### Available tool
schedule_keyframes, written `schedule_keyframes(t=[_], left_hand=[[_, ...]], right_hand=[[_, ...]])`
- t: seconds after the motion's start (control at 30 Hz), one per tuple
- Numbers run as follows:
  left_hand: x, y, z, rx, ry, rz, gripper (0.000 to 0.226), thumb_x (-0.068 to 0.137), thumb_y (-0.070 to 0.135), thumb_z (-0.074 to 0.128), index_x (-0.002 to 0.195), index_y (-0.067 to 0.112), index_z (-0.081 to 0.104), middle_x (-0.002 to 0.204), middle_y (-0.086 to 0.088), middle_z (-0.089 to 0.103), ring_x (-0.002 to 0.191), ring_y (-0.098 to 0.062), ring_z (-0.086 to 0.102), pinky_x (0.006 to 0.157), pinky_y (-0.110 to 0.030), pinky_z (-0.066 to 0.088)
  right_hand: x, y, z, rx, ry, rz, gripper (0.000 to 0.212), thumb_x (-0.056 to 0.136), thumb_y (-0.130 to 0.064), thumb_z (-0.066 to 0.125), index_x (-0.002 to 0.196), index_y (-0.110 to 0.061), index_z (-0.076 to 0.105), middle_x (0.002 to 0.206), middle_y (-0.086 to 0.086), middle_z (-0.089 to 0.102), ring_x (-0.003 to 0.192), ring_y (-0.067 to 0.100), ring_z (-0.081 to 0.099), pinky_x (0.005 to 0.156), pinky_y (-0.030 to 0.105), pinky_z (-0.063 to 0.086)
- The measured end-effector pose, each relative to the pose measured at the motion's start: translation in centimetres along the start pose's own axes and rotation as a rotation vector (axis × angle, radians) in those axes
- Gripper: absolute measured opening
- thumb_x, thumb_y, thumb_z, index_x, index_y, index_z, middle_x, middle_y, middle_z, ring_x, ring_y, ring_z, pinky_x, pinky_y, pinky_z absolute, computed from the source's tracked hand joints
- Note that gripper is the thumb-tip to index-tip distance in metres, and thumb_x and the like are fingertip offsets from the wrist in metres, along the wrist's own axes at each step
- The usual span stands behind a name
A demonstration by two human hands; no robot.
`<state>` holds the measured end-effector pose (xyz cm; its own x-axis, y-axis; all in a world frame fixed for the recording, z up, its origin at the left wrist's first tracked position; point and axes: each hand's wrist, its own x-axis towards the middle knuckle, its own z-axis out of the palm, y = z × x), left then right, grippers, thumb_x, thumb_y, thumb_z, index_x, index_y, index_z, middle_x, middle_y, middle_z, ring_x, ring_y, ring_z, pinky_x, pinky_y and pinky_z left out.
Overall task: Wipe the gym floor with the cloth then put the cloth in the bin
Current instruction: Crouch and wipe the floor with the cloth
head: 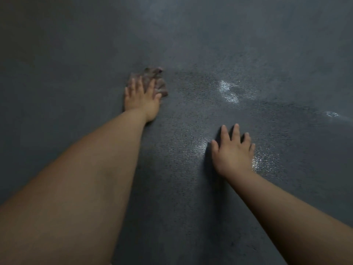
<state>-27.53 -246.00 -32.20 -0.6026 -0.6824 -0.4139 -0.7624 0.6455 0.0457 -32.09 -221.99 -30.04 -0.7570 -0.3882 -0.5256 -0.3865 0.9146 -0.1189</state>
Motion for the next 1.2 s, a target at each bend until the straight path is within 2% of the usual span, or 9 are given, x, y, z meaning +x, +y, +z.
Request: schedule_keyframes(t=[0.17,0.3,0.37,0.53,0.63,0.7,1.0,1.1,1.2], left_hand=[[-2.8,-7.9,0.8,-0.107,-0.006,-0.307,0.057,0.101,0.046,0.02,0.152,0.028,0.001,0.159,-0.011,-0.008,0.145,-0.027,-0.014,0.117,-0.045,-0.008],[-4.7,-6.0,2.0,-0.143,0.029,-0.367,0.058,0.101,0.046,0.022,0.152,0.028,0.001,0.159,-0.013,-0.004,0.145,-0.029,-0.012,0.116,-0.047,-0.008],[-5.5,-3.0,2.6,-0.077,0.017,-0.244,0.058,0.101,0.046,0.021,0.152,0.029,-0.002,0.159,-0.014,-0.004,0.145,-0.031,-0.013,0.115,-0.05,-0.009],[-9.1,3.8,4.7,0.091,-0.03,0.319,0.058,0.1,0.049,0.023,0.15,0.037,-0.002,0.158,-0.011,-0.014,0.144,-0.03,-0.018,0.113,-0.049,-0.013],[-8.9,2.2,4.4,0.128,-0.019,0.37,0.058,0.099,0.051,0.023,0.151,0.037,0.002,0.159,-0.005,-0.014,0.145,-0.025,-0.017,0.114,-0.046,-0.011],[-8.4,-0.2,3.9,0.118,-0.018,0.287,0.058,0.099,0.05,0.021,0.151,0.035,0.001,0.158,-0.005,-0.015,0.145,-0.024,-0.017,0.115,-0.046,-0.01],[-10.5,-9.7,4.4,-0.143,0.017,-0.362,0.058,0.1,0.049,0.018,0.152,0.03,0.0,0.159,-0.011,-0.006,0.145,-0.027,-0.014,0.116,-0.046,-0.008],[-12.3,-9.6,5.4,-0.247,0.054,-0.559,0.058,0.099,0.049,0.022,0.152,0.031,0.003,0.159,-0.011,-0.002,0.145,-0.028,-0.012,0.115,-0.047,-0.008],[-14.1,-6.3,6.2,-0.261,0.037,-0.572,0.059,0.099,0.049,0.025,0.152,0.03,0.005,0.159,-0.014,-0.001,0.145,-0.031,-0.012,0.114,-0.049,-0.009]], right_hand=[[-1.9,-2.1,0.9,-0.028,-0.04,-0.165,0.055,0.099,-0.047,0.025,0.15,-0.029,0.014,0.16,0.002,-0.003,0.144,0.036,0.0,0.115,0.052,0.003],[-3.3,-3.3,1.9,-0.027,-0.067,-0.208,0.055,0.1,-0.048,0.023,0.151,-0.03,0.012,0.16,0.002,-0.005,0.145,0.033,-0.002,0.116,0.051,0.003],[-3.9,-3.5,2.4,-0.02,-0.066,-0.195,0.056,0.1,-0.047,0.024,0.151,-0.03,0.011,0.16,0.003,-0.005,0.146,0.031,-0.004,0.116,0.051,0.003],[-5.4,-3.5,3.8,-0.026,-0.023,-0.144,0.059,0.099,-0.044,0.028,0.152,-0.024,0.009,0.16,0.006,-0.005,0.146,0.027,-0.001,0.116,0.05,0.006],[-6.0,-3.4,4.3,-0.023,-0.017,-0.145,0.06,0.099,-0.044,0.03,0.152,-0.024,0.009,0.16,0.008,-0.004,0.146,0.028,-0.002,0.116,0.048,0.006],[-6.2,-3.1,4.2,-0.011,-0.019,-0.163,0.06,0.099,-0.044,0.031,0.152,-0.024,0.01,0.16,0.009,-0.004,0.146,0.029,-0.002,0.116,0.047,0.005],[-5.9,-1.2,3.1,-0.052,-0.122,-0.286,0.061,0.099,-0.048,0.031,0.152,-0.029,0.006,0.159,0.006,-0.009,0.146,0.028,-0.005,0.119,0.043,0.005],[-5.8,-0.5,2.7,-0.046,-0.141,-0.347,0.062,0.098,-0.046,0.036,0.152,-0.029,0.01,0.16,0.006,-0.008,0.146,0.026,-0.005,0.118,0.038,0.003],[-5.8,0.4,2.2,-0.021,-0.134,-0.372,0.062,0.097,-0.042,0.042,0.151,-0.027,0.015,0.16,0.007,-0.005,0.146,0.025,0.0,0.117,0.034,0.004]])
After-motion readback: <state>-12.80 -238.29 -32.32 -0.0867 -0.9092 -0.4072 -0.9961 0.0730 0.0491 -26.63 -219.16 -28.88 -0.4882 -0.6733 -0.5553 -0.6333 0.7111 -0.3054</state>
